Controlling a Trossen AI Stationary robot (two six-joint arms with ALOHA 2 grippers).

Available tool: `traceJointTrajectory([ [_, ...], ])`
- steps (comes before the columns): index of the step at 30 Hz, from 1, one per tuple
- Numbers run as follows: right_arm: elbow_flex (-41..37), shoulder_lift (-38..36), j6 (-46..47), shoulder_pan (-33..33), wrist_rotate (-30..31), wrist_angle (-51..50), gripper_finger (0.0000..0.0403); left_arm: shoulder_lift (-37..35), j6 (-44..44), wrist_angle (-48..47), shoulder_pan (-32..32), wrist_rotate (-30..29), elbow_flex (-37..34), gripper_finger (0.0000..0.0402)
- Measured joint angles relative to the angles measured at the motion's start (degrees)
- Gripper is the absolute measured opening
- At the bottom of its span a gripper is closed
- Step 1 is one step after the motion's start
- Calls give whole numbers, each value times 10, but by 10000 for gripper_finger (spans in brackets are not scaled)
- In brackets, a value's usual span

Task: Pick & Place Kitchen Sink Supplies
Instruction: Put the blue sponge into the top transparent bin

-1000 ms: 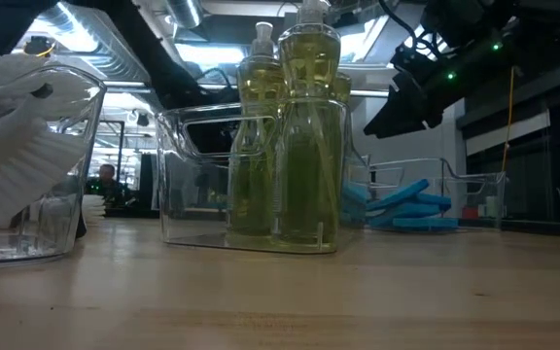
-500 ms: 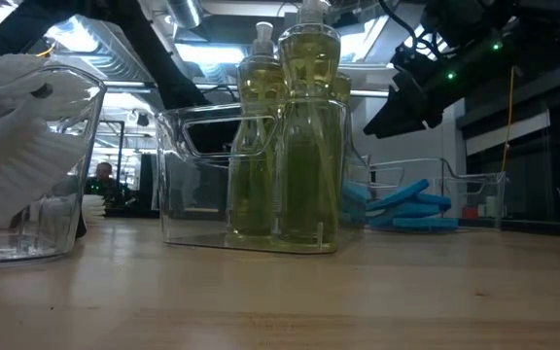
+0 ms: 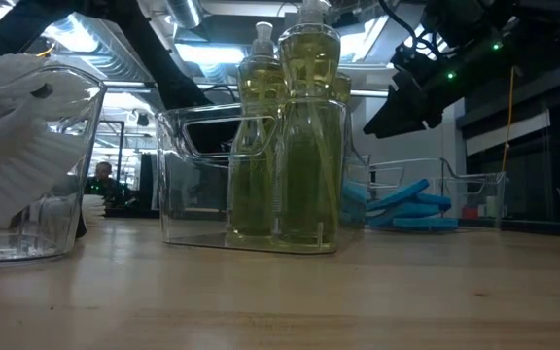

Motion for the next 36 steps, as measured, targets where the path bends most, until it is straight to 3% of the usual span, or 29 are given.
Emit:
traceJointTrajectory([
  [7,0,0,0,0,0,-2,330,-14,0,-10,-1,-10,-3,4],
  [13,0,0,-3,0,0,-2,330,-69,5,-45,-7,-37,-4,3],
  [20,0,0,-4,0,0,-2,330,-160,11,-122,-36,-140,-4,3],
  [25,0,0,2,0,0,0,330,-240,22,-166,-77,-243,-3,2],
  [30,0,0,4,0,1,3,330,-322,21,-201,-133,-350,-3,2],
  [36,0,-18,4,3,1,25,330,-405,29,-204,-227,-428,-3,2],
])
